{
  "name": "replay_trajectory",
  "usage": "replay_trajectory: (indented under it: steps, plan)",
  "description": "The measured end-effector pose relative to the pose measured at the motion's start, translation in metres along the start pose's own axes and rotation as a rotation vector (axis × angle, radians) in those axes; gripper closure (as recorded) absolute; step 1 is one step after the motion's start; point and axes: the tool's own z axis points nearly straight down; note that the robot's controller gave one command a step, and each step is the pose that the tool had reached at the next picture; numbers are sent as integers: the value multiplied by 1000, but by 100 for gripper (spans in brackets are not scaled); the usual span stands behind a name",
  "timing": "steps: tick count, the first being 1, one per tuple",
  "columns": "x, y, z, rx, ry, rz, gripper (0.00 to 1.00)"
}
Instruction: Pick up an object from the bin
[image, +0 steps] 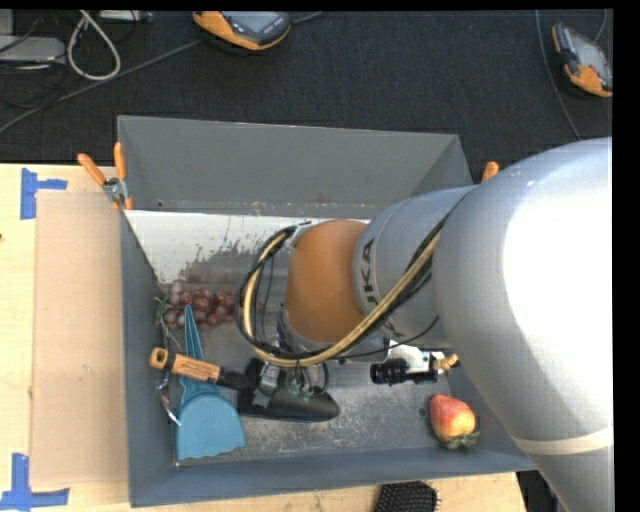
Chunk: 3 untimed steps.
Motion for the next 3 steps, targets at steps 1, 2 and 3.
replay_trajectory:
  steps: [1, 2, 3]
  plan:
    - [0, -1, -6, 1, 2, 0, 100]
    - [0, -1, -13, 1, 2, 0, 100]
    - [2, -3, -56, 6, 9, -1, 100]
